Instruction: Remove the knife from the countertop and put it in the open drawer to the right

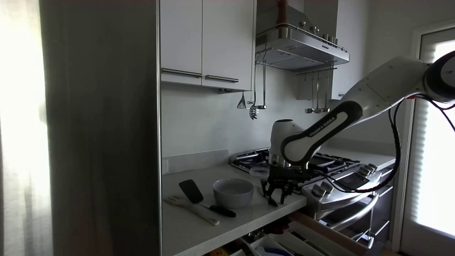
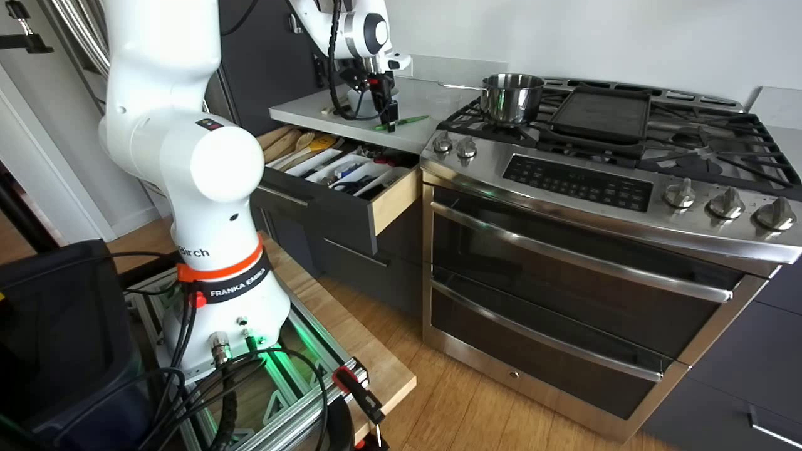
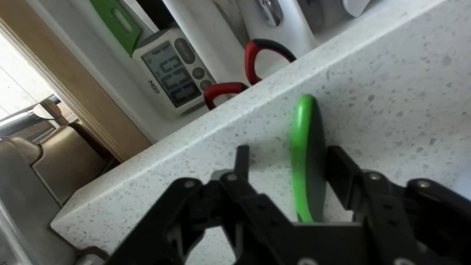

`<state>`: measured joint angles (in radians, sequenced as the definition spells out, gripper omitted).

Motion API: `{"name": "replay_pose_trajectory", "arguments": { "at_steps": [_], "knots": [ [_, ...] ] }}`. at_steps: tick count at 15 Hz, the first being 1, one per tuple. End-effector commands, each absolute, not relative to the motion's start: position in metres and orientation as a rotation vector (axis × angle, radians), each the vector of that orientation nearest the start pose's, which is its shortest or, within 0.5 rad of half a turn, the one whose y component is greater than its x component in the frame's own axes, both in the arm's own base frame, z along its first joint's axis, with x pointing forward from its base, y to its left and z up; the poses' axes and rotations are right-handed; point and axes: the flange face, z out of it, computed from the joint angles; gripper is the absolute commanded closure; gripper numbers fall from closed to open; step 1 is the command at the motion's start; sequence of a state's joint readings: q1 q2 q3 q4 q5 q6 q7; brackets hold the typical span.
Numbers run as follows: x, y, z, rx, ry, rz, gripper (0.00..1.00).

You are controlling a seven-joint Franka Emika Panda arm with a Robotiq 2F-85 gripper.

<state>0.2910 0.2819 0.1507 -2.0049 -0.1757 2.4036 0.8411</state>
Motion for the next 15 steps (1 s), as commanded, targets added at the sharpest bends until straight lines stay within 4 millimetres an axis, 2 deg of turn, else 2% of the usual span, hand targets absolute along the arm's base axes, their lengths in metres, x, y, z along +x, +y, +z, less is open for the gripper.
{"name": "replay_pose_trajectory", "arguments": {
  "at_steps": [1, 4, 6, 10, 15],
  "knots": [
    [0.556, 0.256, 0.328, -3.138, 0.436, -0.229, 0.77],
    [0.555, 0.25, 0.33, -3.159, 0.448, -0.201, 0.98],
    [0.55, 0.248, 0.334, -3.175, 0.461, -0.158, 0.94],
    [0.527, 0.253, 0.35, -3.21, 0.421, -0.032, 0.94],
    [0.466, 0.278, 0.38, -3.261, 0.257, 0.086, 0.94]
  ]
}}
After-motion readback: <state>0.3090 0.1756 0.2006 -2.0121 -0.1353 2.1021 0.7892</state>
